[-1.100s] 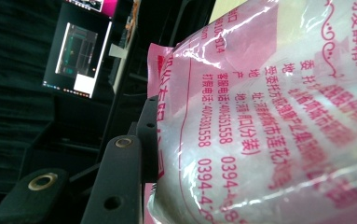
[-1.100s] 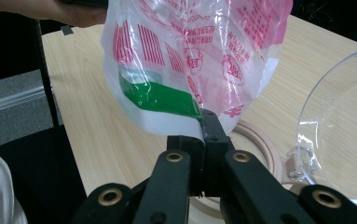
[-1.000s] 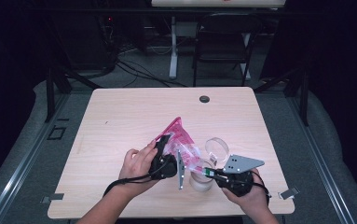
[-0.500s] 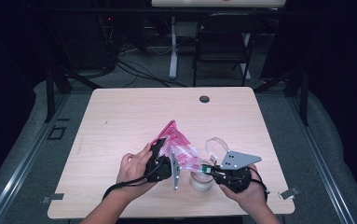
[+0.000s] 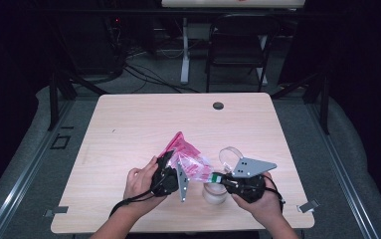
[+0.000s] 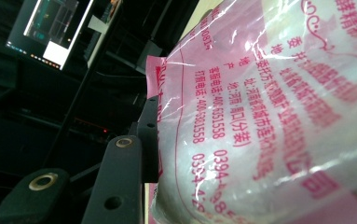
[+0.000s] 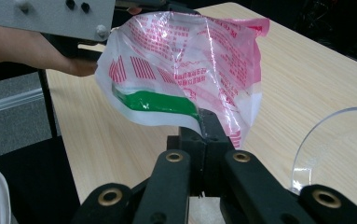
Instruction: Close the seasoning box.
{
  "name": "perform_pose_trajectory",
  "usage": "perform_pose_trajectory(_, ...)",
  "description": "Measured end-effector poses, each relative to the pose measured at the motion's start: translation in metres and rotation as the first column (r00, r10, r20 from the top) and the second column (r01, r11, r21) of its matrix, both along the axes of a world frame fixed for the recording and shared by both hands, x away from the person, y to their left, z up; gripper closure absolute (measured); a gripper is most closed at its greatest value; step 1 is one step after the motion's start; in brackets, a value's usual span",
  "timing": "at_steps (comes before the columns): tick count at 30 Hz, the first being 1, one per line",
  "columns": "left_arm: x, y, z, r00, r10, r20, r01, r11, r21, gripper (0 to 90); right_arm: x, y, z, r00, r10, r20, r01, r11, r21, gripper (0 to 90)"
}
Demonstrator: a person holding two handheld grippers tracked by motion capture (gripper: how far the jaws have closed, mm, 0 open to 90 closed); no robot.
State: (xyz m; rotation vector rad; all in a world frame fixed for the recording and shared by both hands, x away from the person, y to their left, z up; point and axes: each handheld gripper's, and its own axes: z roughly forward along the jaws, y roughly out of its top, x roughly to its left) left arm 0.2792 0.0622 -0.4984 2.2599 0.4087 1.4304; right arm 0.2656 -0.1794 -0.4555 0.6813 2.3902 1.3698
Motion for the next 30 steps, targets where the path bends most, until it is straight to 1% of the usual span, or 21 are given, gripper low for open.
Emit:
perform_pose_trajectory(1,0.000,0.000,-0.001,1.0000,0.001,-0.001,-0.001,1.0000,-0.002,63.7,0.000,0.000,0.000,1.0000,0.001,0.001,-0.001,1.000,0.000,90.0)
perform_pose_trajectory(7,-0.001,0.002,-0.006,0.9994,0.004,-0.033,-0.005,0.9995,-0.030,63.9,0.000,0.002,0.000,1.0000,0.004,0.000,-0.004,1.000,0.008,90.0)
perform_pose_trajectory(8,0.000,0.002,-0.008,0.9994,0.002,-0.034,-0.004,0.9986,-0.053,64.0,0.000,0.002,0.000,1.0000,0.004,0.002,-0.004,1.000,0.007,90.0)
perform_pose_trajectory(9,0.000,0.003,-0.009,0.9991,0.003,-0.043,-0.005,0.9984,-0.056,64.1,0.001,0.003,0.000,1.0000,0.006,0.001,-0.006,1.000,0.010,90.0)
perform_pose_trajectory(12,0.000,0.004,-0.013,0.9978,0.005,-0.067,-0.011,0.9958,-0.091,64.4,0.001,0.004,0.000,1.0000,0.007,-0.001,-0.007,1.000,0.003,90.0)
perform_pose_trajectory(13,0.000,0.004,-0.013,0.9971,0.007,-0.075,-0.014,0.9954,-0.095,64.5,0.001,0.005,-0.001,1.0000,0.006,0.000,-0.006,1.000,0.004,90.0)
perform_pose_trajectory(15,0.000,0.005,-0.016,0.9957,0.009,-0.092,-0.020,0.9928,-0.118,64.7,0.001,0.006,-0.001,1.0000,0.008,0.000,-0.008,1.000,0.003,90.0)
perform_pose_trajectory(17,0.000,0.006,-0.018,0.9948,0.010,-0.101,-0.023,0.9923,-0.122,64.8,0.001,0.006,-0.002,0.9999,0.011,-0.001,-0.011,1.000,0.003,90.0)
perform_pose_trajectory(18,-0.001,0.006,-0.020,0.9939,0.015,-0.109,-0.029,0.9918,-0.125,64.8,0.001,0.007,-0.002,0.9999,0.010,-0.001,-0.010,1.000,-0.004,90.0)
perform_pose_trajectory(19,-0.001,0.007,-0.021,0.9940,0.014,-0.108,-0.027,0.9918,-0.125,64.8,0.001,0.007,-0.003,0.9999,0.010,-0.002,-0.010,1.000,0.000,90.0)
perform_pose_trajectory(20,-0.002,0.007,-0.022,0.9928,0.015,-0.119,-0.031,0.9911,-0.129,64.8,0.001,0.007,-0.003,0.9999,0.010,-0.003,-0.010,1.000,-0.003,90.0)
perform_pose_trajectory(23,-0.002,0.008,-0.025,0.9907,0.019,-0.135,-0.040,0.9866,-0.158,64.9,0.001,0.008,-0.004,0.9999,0.011,-0.003,-0.011,1.000,-0.004,90.0)
perform_pose_trajectory(24,-0.002,0.009,-0.025,0.9897,0.017,-0.142,-0.041,0.9850,-0.168,64.9,0.001,0.009,-0.005,0.9999,0.013,-0.005,-0.013,1.000,0.004,90.0)
perform_pose_trajectory(25,-0.002,0.009,-0.026,0.9879,0.017,-0.154,-0.045,0.9826,-0.180,65.0,0.001,0.009,-0.005,0.9999,0.013,-0.004,-0.013,1.000,0.002,90.0)
perform_pose_trajectory(27,-0.002,0.009,-0.028,0.9844,0.017,-0.175,-0.051,0.9803,-0.191,65.1,0.001,0.009,-0.005,0.9999,0.014,-0.004,-0.014,1.000,-0.004,90.0)
perform_pose_trajectory(29,-0.002,0.009,-0.030,0.9832,0.012,-0.182,-0.050,0.9774,-0.205,65.3,0.001,0.010,-0.005,0.9999,0.014,-0.005,-0.014,1.000,-0.006,90.0)
perform_pose_trajectory(30,-0.003,0.010,-0.031,0.9806,0.011,-0.196,-0.053,0.9758,-0.212,65.3,0.001,0.010,-0.005,0.9999,0.014,-0.005,-0.015,1.000,-0.005,90.0)
